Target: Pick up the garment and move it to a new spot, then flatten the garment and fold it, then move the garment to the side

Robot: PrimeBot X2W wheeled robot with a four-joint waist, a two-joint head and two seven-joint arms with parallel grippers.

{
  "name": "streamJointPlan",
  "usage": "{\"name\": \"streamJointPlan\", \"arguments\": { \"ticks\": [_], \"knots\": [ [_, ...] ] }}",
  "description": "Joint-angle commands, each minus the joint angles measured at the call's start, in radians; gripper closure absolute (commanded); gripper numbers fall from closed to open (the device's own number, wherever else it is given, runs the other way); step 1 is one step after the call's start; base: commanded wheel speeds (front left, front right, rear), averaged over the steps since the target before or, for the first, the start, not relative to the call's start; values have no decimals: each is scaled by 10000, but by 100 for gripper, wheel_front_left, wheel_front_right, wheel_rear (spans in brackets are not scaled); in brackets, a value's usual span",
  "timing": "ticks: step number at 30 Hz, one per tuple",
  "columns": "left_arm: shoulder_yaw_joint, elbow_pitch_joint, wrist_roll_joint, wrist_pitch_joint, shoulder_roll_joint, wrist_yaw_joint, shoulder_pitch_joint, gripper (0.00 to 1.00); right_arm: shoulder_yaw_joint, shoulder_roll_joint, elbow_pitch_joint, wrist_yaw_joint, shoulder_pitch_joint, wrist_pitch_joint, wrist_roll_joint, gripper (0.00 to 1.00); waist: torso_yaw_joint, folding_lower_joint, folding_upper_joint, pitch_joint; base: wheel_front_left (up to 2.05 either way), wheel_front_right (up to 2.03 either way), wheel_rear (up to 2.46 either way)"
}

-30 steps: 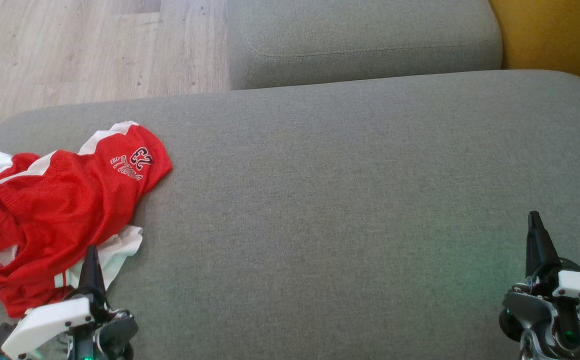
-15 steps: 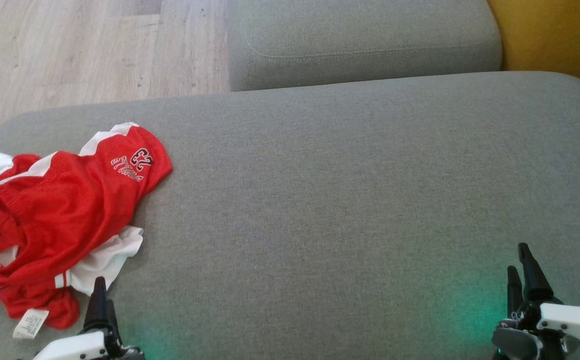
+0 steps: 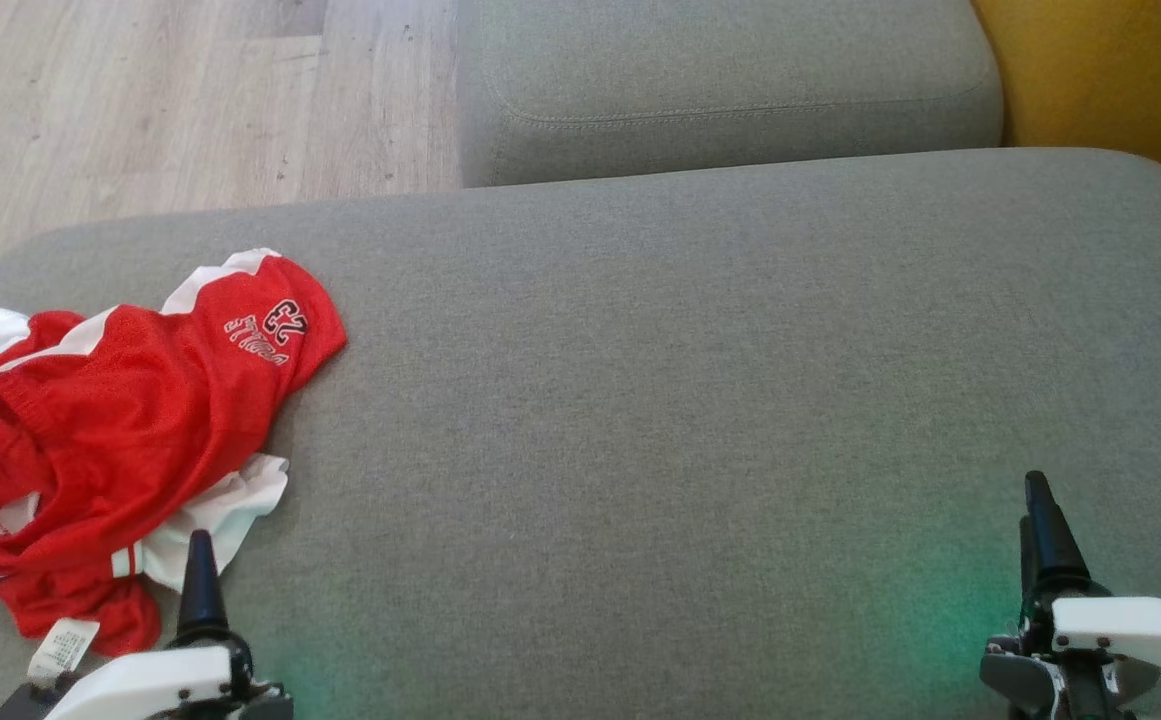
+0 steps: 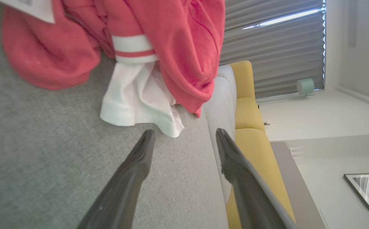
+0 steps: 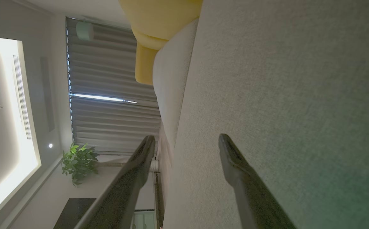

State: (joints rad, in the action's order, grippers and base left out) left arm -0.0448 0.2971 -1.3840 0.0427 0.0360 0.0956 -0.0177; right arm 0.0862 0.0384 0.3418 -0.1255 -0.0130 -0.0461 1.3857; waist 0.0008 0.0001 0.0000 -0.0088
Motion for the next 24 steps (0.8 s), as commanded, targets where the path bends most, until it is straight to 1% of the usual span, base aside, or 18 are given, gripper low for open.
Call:
{"name": "streamJointPlan", "arguments": {
  "ticks": [1, 8, 15, 20, 24],
  "knots": [
    [27, -427, 379, -88, 71, -11, 347, 0, -68, 41, -391, -19, 345, 108, -344, 0, 5, -1, 0, -6, 0, 0, 0],
    [301, -655, 1439, -293, 76, -251, 317, 0, -224, 47, -633, -22, 283, 315, -1586, 0, 29, -1, 0, -37, 0, 0, 0],
    [510, -867, 2362, -498, 81, -405, 291, 0, -403, 52, -842, -24, 262, 521, -2479, 0, 34, -1, 0, -60, 0, 0, 0],
    [571, -884, 2820, -616, 84, -558, 259, 0, -503, 55, -946, -25, 264, 639, -3021, 0, 36, -1, 0, -86, 0, 0, 0],
    [691, -853, 3440, -733, 87, -661, 251, 0, -588, 58, -1052, -27, 279, 757, -3577, 0, 39, -1, 0, -110, 0, 0, 0]
  ]
}}
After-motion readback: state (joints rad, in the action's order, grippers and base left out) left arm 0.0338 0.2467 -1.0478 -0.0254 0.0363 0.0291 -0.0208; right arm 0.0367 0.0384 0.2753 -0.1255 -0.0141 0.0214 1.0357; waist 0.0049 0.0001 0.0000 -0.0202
